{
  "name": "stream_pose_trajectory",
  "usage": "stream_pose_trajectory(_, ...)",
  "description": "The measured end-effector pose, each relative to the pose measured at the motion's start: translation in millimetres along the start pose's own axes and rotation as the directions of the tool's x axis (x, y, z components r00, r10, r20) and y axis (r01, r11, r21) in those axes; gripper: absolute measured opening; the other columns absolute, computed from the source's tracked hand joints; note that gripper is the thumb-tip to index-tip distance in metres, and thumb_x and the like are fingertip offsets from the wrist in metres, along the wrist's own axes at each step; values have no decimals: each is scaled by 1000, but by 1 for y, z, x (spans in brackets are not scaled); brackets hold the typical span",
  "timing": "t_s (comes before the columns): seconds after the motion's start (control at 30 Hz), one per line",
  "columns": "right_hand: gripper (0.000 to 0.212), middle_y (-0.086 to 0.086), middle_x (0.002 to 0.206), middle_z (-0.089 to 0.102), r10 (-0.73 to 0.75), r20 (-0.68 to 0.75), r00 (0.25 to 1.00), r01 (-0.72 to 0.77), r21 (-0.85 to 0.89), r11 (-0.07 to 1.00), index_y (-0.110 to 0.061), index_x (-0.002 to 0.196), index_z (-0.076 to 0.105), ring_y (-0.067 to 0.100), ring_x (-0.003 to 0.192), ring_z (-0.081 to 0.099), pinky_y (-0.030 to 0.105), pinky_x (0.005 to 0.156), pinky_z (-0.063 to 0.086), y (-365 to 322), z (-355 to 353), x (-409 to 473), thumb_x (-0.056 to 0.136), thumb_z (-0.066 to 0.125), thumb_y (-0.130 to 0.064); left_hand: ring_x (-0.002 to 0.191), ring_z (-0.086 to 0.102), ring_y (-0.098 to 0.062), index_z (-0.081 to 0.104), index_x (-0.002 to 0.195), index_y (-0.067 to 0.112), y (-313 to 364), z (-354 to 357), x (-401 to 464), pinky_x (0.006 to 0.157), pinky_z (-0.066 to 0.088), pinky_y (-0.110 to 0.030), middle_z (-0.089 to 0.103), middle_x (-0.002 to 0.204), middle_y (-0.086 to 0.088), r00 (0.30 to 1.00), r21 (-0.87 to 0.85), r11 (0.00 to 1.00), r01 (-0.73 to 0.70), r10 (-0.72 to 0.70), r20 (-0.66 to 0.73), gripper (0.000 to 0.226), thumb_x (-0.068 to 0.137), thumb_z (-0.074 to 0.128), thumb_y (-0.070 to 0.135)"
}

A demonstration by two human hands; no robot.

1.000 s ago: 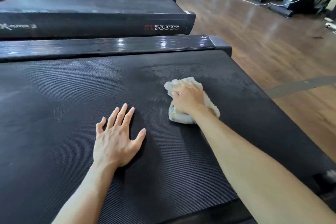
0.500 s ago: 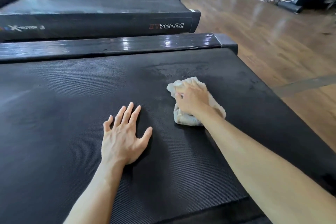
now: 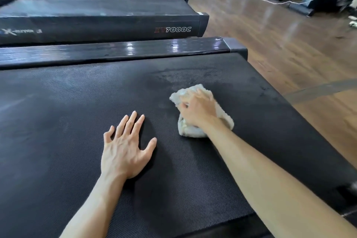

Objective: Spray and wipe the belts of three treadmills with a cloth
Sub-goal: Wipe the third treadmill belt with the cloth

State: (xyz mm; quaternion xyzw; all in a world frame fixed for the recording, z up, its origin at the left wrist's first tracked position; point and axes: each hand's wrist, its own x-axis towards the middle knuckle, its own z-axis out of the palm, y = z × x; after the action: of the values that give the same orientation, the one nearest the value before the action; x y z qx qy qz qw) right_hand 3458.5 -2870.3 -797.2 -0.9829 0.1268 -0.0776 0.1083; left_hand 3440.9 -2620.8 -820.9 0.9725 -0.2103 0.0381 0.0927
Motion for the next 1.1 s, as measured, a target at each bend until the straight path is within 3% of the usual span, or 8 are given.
stream_pose_trajectory(0.1,30,-16,131,55,-166,61,984,162,66,985,-36,101,70,16,130,37,46,114,31,4,0,-46,98,40,-39,155,-1,-6,16,160,38,0,0,1,123,6,-40,2,169,17,1000,-18,1000,4,-5,-6,86,84,10,78)
stream_pose_trajectory(0.2,34,-22,159,37,-103,99,990,96,79,992,-39,119,71,13,155,18,39,125,15,59,-18,-83,102,41,-37,155,0,-5,18,160,38,0,-1,-1,123,6,-40,4,168,17,1000,-30,1000,2,-3,-7,87,84,10,78)
stream_pose_trajectory(0.37,53,-9,136,59,220,21,975,-220,-9,976,-27,120,69,22,132,44,41,110,34,104,-26,-5,99,24,-44,154,-4,-3,17,161,34,4,-5,2,125,2,-41,-1,167,16,999,-49,999,-8,10,37,90,82,10,75)
stream_pose_trajectory(0.47,40,-14,122,60,91,59,994,-91,3,996,-33,105,70,21,126,44,43,108,34,67,-7,30,101,32,-44,153,-6,-1,16,162,33,28,-12,18,126,2,-40,-3,167,16,996,-81,993,-82,85,39,92,79,10,74)
stream_pose_trajectory(0.6,49,-16,149,49,-147,114,982,139,77,987,-41,115,66,14,148,29,43,120,25,75,-7,-31,91,24,-51,154,-6,-2,13,162,31,86,-6,50,126,-1,-38,-2,169,15,990,-201,970,-134,138,6,95,78,10,74)
stream_pose_trajectory(0.77,50,-13,133,59,25,-14,1000,-25,-19,999,-31,112,68,14,131,43,38,110,36,177,-31,-42,92,23,-43,155,-8,-5,7,163,30,114,19,62,127,-1,-42,-5,169,12,997,-137,988,-73,77,30,87,89,22,74)
stream_pose_trajectory(0.9,48,-8,134,62,211,-49,976,-213,-46,976,-29,125,65,19,129,47,40,110,35,173,-27,32,97,28,-44,155,-7,-6,7,163,26,116,28,62,126,2,-41,-4,170,11,999,-62,998,-33,35,23,92,87,17,78)
stream_pose_trajectory(1.1,47,-9,164,37,-82,106,991,73,92,993,-38,141,60,17,158,15,46,127,17,138,-29,-30,102,36,-46,155,-4,-6,13,162,27,115,26,62,125,5,-41,0,170,12,999,-61,997,-39,40,11,99,79,8,80)
